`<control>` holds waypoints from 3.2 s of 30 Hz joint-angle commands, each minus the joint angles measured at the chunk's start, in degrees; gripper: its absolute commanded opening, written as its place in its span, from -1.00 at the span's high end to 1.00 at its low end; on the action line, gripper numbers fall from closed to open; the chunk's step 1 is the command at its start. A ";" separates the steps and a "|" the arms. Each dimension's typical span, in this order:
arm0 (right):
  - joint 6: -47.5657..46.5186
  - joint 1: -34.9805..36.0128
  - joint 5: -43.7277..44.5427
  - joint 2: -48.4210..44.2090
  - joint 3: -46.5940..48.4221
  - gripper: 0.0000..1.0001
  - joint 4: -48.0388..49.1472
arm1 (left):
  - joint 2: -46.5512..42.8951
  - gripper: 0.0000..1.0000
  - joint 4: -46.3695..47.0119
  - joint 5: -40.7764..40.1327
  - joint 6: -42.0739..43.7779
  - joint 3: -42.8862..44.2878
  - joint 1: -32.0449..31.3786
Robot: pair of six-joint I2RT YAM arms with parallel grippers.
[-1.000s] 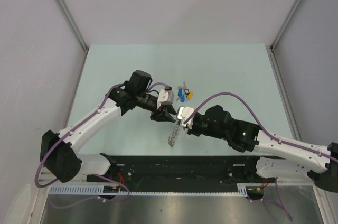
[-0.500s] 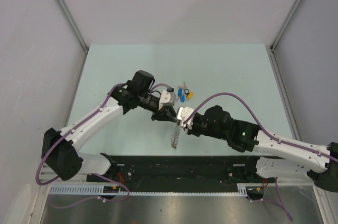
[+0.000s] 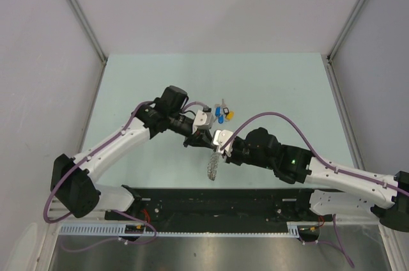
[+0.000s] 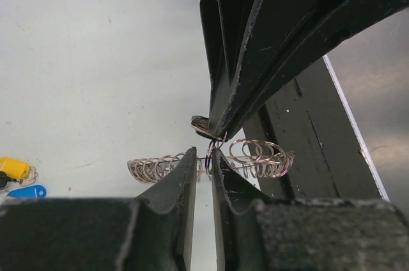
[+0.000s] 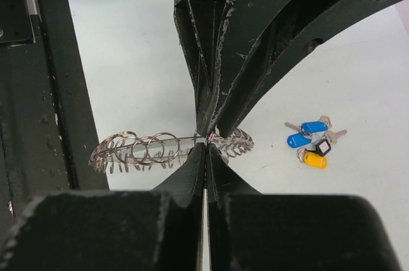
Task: Put the keys on the keyring
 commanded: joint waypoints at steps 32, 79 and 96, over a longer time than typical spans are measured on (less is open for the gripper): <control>4.33 1.31 1.71 -2.94 -0.22 1.00 -1.16 | -13.01 0.99 19.72 -0.67 -24.42 -9.69 -0.54; 6.17 -1.41 14.10 0.83 0.04 1.00 2.71 | -31.55 -0.69 41.73 -42.05 -46.66 -26.84 -1.51; 16.54 -43.85 10.61 22.34 14.71 1.00 12.19 | -39.90 -1.00 26.15 -62.63 -52.90 -27.98 14.23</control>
